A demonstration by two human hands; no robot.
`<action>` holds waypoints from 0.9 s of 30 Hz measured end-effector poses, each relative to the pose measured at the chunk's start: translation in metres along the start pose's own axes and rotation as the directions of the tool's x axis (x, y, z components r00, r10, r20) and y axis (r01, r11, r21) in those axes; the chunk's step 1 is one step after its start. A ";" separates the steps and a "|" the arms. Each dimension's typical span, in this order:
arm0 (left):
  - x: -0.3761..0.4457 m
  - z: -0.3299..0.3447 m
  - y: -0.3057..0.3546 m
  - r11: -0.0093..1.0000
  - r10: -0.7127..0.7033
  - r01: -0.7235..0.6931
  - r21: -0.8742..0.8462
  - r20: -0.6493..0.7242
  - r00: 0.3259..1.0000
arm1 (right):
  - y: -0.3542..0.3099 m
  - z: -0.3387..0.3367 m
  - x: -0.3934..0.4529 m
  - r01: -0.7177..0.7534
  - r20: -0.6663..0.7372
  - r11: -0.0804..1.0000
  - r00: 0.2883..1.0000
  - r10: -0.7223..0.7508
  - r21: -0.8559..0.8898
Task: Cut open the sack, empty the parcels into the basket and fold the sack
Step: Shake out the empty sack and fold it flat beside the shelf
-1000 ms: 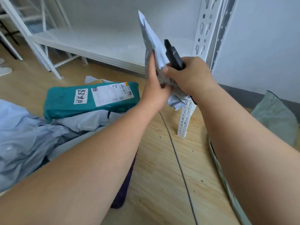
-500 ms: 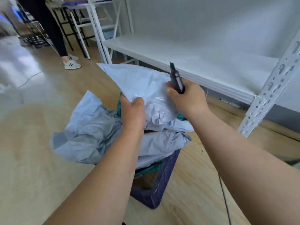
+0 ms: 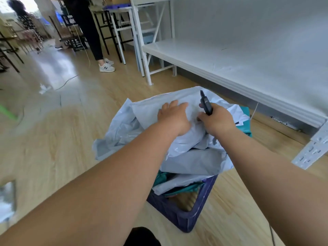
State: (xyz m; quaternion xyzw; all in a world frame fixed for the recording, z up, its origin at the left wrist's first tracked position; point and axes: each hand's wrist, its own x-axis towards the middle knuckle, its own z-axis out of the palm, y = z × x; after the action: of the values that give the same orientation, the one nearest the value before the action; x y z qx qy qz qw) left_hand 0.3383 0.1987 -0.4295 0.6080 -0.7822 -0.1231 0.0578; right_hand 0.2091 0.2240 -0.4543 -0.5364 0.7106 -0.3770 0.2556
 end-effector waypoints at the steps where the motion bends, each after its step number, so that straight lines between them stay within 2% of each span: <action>1: 0.002 0.009 -0.002 0.999 0.031 -0.034 0.035 0.082 0.996 | 0.002 0.001 0.002 0.004 -0.070 0.998 0.997 -0.009 -0.065; 3: 0.010 0.025 -0.007 0.997 0.034 -0.046 0.069 0.171 0.985 | 0.006 0.004 0.007 0.002 -0.119 0.966 0.992 -0.034 -0.260; 4: 0.013 0.032 -0.010 0.994 0.015 -0.035 0.100 0.196 0.980 | 0.009 0.004 0.009 -0.007 -0.076 0.944 0.997 -0.019 -0.329; 6: 0.017 0.046 -0.017 0.988 -0.047 0.007 0.154 0.259 0.965 | 0.014 0.006 0.010 -0.038 0.091 0.937 0.993 0.074 -0.348; 8: 0.018 0.057 -0.022 0.983 -0.094 0.036 0.178 0.330 0.939 | 0.023 0.010 0.004 -0.031 0.246 0.931 0.961 0.128 -0.363; 11: 0.016 0.073 -0.021 0.978 -0.107 0.026 0.208 0.386 0.916 | 0.041 0.017 -0.005 -0.023 0.321 0.918 0.933 0.162 -0.396; 14: 0.013 0.085 -0.011 0.970 -0.137 0.040 0.238 0.410 0.902 | 0.052 0.017 -0.008 -0.060 0.266 0.925 0.949 0.170 -0.376; 17: 0.012 0.081 0.001 0.949 -0.161 0.036 0.314 0.384 0.909 | 0.054 0.008 -0.006 -0.081 0.122 0.951 0.985 0.122 -0.299; 19: 0.016 0.070 0.010 0.943 -0.144 0.024 0.332 0.342 0.929 | 0.054 0.001 -0.003 -0.083 0.083 0.952 0.990 0.112 -0.295; 22: 0.026 0.060 0.021 0.972 -0.148 0.093 0.215 0.256 0.955 | 0.055 -0.008 -0.001 -0.108 0.046 0.952 0.991 0.127 -0.285; 24: 0.029 0.062 0.025 0.984 -0.134 0.096 0.150 0.266 0.955 | 0.059 -0.013 -0.001 -0.123 0.012 0.956 0.991 0.131 -0.265; 27: 0.029 0.067 0.031 0.973 -0.144 0.088 0.212 0.264 0.954 | 0.070 -0.019 -0.002 -0.144 -0.022 0.959 0.990 0.143 -0.244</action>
State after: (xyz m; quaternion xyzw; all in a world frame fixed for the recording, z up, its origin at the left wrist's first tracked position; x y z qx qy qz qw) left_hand 0.2858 0.1862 -0.4874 0.6326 -0.7535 -0.1322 -0.1205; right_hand 0.1555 0.2408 -0.5005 -0.5102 0.7891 -0.2681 0.2126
